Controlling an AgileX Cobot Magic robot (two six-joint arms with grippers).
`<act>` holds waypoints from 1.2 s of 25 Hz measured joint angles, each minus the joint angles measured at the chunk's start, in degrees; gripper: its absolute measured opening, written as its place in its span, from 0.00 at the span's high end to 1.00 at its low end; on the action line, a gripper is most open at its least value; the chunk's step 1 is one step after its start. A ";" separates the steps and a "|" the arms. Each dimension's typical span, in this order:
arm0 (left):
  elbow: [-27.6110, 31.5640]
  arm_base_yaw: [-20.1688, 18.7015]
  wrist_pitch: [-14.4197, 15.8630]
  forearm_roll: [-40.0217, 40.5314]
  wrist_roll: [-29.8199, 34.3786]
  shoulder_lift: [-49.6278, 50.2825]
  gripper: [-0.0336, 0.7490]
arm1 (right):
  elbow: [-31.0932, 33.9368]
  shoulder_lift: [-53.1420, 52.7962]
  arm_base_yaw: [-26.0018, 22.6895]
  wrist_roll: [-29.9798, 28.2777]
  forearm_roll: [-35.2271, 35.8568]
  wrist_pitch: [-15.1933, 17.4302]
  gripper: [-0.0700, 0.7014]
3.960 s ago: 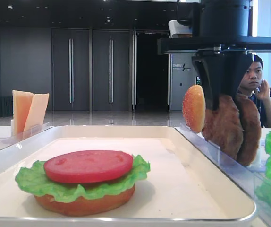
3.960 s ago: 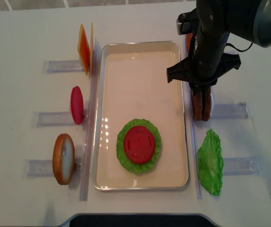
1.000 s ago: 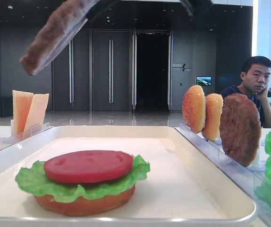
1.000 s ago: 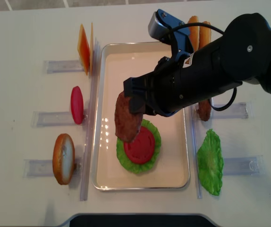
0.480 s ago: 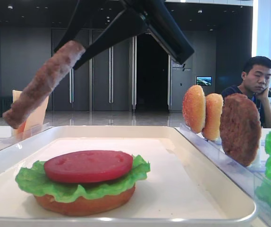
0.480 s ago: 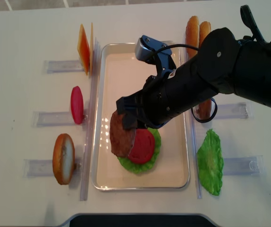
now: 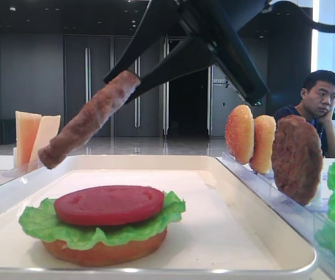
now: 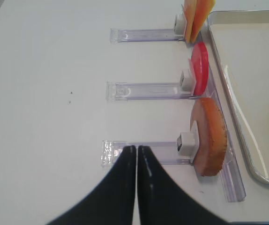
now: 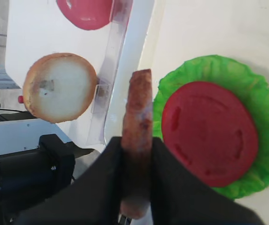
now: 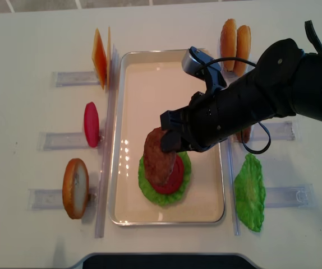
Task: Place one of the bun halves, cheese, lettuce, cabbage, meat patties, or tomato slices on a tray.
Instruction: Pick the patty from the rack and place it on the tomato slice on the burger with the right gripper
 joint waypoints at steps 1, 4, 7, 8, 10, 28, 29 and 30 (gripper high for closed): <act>0.00 0.00 0.00 0.00 0.00 0.00 0.96 | 0.00 0.00 0.00 -0.32 0.39 0.30 0.73; 0.00 0.00 0.00 0.00 0.00 0.00 0.96 | 0.06 0.12 0.00 -1.15 0.92 0.71 0.73; 0.00 0.00 0.00 0.00 0.00 0.00 0.96 | 0.06 1.54 0.00 -2.01 1.74 1.47 0.73; 0.00 0.00 0.00 0.00 0.00 0.00 0.96 | 0.06 2.35 0.00 -2.99 2.81 2.01 0.73; 0.00 0.00 0.00 0.00 0.00 0.00 0.96 | 0.06 3.66 0.00 -4.97 5.11 2.66 0.73; 0.00 0.00 0.00 0.00 0.00 0.00 0.96 | 0.06 5.45 -2.77 -8.29 6.74 4.76 0.73; 0.00 0.00 0.00 0.00 0.00 0.00 0.96 | 0.06 5.97 -2.77 -8.34 6.74 4.76 0.73; 0.00 0.00 0.00 0.00 0.00 0.00 0.96 | 0.06 6.48 -2.77 -8.40 6.74 4.87 0.73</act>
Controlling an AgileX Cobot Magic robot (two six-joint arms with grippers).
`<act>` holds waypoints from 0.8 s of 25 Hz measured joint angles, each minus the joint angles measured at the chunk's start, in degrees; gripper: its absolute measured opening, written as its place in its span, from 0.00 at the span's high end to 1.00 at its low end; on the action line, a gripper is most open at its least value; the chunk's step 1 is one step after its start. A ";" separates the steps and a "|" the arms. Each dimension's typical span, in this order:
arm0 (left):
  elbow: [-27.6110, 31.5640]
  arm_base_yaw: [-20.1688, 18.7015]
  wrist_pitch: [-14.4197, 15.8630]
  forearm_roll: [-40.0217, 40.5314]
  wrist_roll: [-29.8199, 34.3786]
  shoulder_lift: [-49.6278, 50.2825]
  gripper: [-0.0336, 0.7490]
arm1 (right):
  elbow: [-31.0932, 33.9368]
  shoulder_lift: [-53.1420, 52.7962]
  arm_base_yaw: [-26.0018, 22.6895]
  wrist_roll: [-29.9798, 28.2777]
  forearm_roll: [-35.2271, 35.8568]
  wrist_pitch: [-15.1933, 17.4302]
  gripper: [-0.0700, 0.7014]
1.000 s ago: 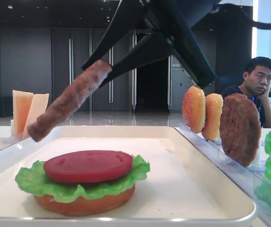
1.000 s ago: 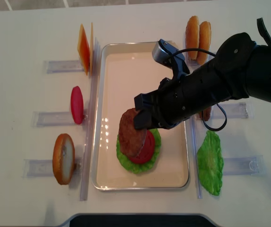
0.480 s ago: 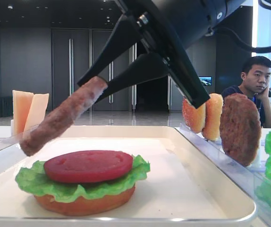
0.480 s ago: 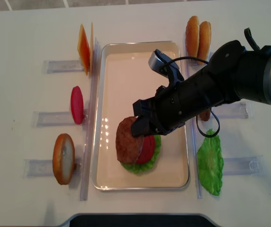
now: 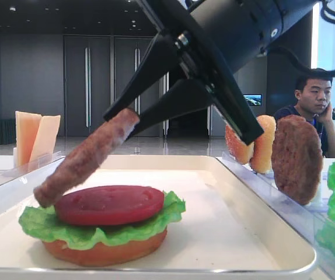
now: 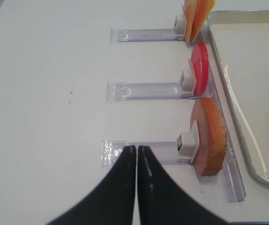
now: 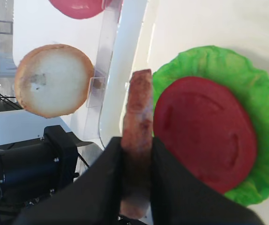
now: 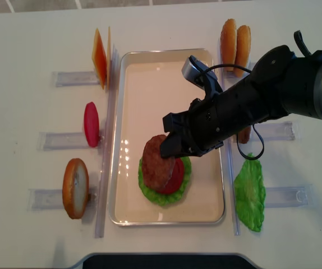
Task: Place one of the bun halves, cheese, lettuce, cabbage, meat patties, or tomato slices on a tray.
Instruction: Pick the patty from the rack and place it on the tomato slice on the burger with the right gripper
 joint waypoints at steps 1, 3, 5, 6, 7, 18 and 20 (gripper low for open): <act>0.00 0.00 0.00 0.00 0.00 0.00 0.96 | 0.00 0.64 0.00 -0.12 0.05 0.07 0.73; 0.00 0.00 0.00 0.00 0.00 0.00 0.96 | 0.00 1.43 0.00 -0.70 0.17 0.19 0.73; 0.00 0.00 0.00 0.00 0.00 0.00 0.96 | 0.00 1.56 0.00 -0.83 0.31 0.40 0.73; 0.00 0.00 0.00 0.00 0.00 0.00 0.96 | 0.00 1.56 0.00 -0.97 0.31 0.53 0.73; 0.00 0.00 0.00 0.00 0.00 0.00 0.96 | 0.00 1.56 0.00 -1.09 0.31 0.59 0.73; 0.00 0.00 0.00 0.00 0.00 0.00 0.96 | 0.00 1.67 -2.39 -1.22 0.38 3.77 0.73; 0.00 0.00 0.00 0.00 0.00 0.00 0.96 | 0.00 1.73 -2.77 -1.22 0.38 4.02 0.73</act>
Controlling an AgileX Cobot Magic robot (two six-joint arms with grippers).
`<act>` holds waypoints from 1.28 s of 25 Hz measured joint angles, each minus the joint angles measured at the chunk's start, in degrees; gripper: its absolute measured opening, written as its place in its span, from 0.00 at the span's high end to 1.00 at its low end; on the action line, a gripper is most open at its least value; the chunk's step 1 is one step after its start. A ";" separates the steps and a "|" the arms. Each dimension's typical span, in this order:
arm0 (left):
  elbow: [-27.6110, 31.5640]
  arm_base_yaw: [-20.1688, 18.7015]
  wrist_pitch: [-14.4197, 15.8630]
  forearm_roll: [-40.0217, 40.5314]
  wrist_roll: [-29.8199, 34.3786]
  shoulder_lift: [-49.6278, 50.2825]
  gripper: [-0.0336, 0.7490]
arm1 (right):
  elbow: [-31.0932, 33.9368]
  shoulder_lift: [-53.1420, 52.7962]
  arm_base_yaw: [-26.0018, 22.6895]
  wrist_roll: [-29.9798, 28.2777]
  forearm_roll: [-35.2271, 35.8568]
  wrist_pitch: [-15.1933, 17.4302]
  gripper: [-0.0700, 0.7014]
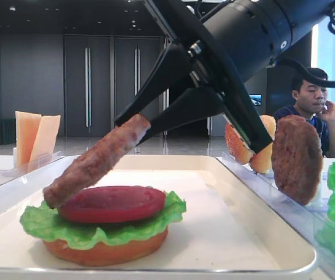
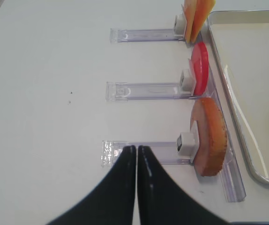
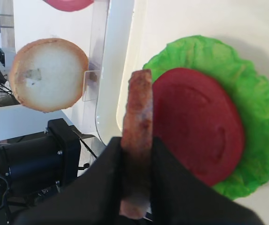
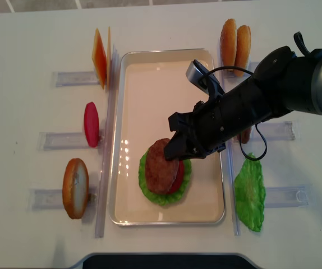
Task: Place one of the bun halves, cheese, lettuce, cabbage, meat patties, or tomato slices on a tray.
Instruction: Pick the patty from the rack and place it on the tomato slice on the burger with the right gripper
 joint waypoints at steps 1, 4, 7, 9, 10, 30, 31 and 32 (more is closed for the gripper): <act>0.00 0.00 0.00 0.00 0.00 0.00 0.96 | 0.00 0.00 0.00 0.00 0.00 -0.05 0.73; 0.00 0.00 0.00 0.00 0.00 0.00 0.96 | 0.00 0.31 0.00 0.00 0.07 -0.05 0.73; 0.00 0.00 0.00 0.00 0.00 0.00 0.96 | 0.00 0.87 0.00 0.00 0.18 -0.05 0.73; 0.00 0.00 0.00 0.00 0.00 0.00 0.96 | 0.00 0.87 0.00 0.00 0.24 -0.05 0.73; 0.00 0.00 0.00 0.00 0.00 0.00 0.96 | 0.00 0.87 0.00 0.00 0.24 -0.05 0.73; 0.00 0.00 0.00 0.00 0.00 0.00 0.96 | 0.00 0.87 0.00 0.00 0.24 -1.57 0.58; 0.00 0.00 0.00 0.00 0.00 0.00 0.96 | 0.00 0.87 0.00 0.00 0.24 -1.99 0.56; 0.00 0.00 0.00 0.00 0.00 0.00 0.96 | 0.00 0.87 0.00 0.00 0.24 -2.34 0.55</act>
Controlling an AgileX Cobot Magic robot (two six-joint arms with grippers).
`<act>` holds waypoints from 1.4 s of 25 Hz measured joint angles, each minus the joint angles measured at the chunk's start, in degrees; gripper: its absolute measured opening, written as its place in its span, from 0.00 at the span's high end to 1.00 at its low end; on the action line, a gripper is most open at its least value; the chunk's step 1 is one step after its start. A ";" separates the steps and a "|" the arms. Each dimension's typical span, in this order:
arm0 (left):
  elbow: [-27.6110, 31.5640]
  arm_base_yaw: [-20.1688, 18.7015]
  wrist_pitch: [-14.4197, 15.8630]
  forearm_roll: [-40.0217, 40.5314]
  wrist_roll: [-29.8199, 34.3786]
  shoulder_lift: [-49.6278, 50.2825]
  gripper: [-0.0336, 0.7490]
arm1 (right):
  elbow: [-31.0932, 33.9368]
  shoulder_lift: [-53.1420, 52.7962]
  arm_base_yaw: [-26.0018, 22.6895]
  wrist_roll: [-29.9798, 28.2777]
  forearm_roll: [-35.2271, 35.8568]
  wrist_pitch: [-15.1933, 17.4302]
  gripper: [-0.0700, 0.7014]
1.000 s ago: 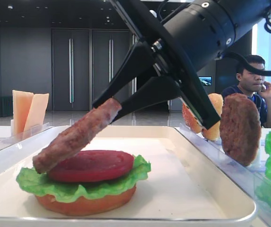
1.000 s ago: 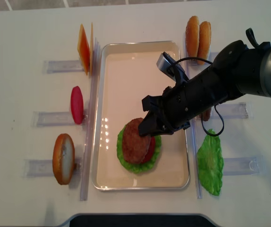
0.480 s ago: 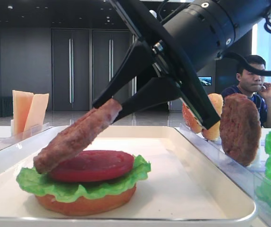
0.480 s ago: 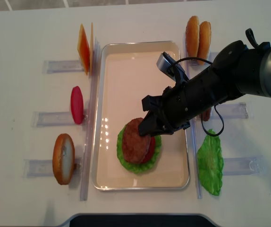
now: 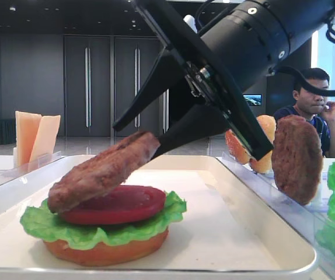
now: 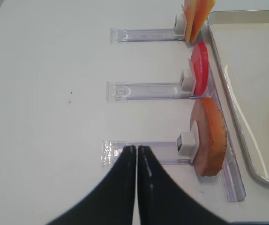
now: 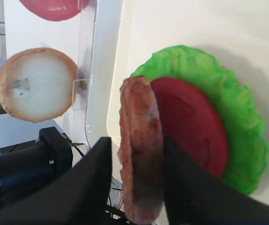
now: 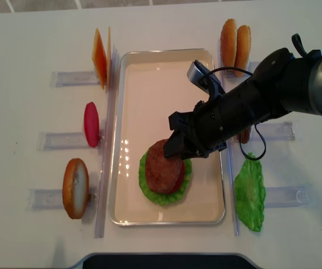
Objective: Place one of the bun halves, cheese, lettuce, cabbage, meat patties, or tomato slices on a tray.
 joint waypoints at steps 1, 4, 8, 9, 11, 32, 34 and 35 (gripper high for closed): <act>0.00 0.00 0.00 0.00 0.00 0.00 0.96 | 0.00 0.00 0.00 0.00 0.00 -0.33 0.54; 0.00 0.00 0.00 0.00 0.00 0.00 0.96 | 0.00 0.00 0.00 0.00 -0.06 -1.07 0.47; 0.00 0.00 0.00 0.00 0.00 0.00 0.96 | 0.00 0.00 0.00 0.00 -0.23 -1.65 0.39; 0.00 0.00 0.00 0.00 0.00 0.00 0.96 | 0.00 0.00 0.00 0.15 -0.31 -1.76 0.38; 0.00 0.00 0.00 0.00 0.00 0.00 0.96 | 0.00 -0.06 0.00 0.78 -0.87 -2.18 0.37; 0.00 0.00 0.00 0.00 0.00 0.00 0.96 | -5.50 -11.10 0.00 31.82 -36.67 -5.63 0.36; 0.00 0.00 0.00 0.00 0.00 0.00 0.96 | -7.02 -12.22 0.00 36.05 -41.66 -3.90 0.36; 0.00 0.00 0.00 0.00 0.00 0.00 0.96 | -8.03 -12.71 0.00 38.38 -44.38 -2.26 0.36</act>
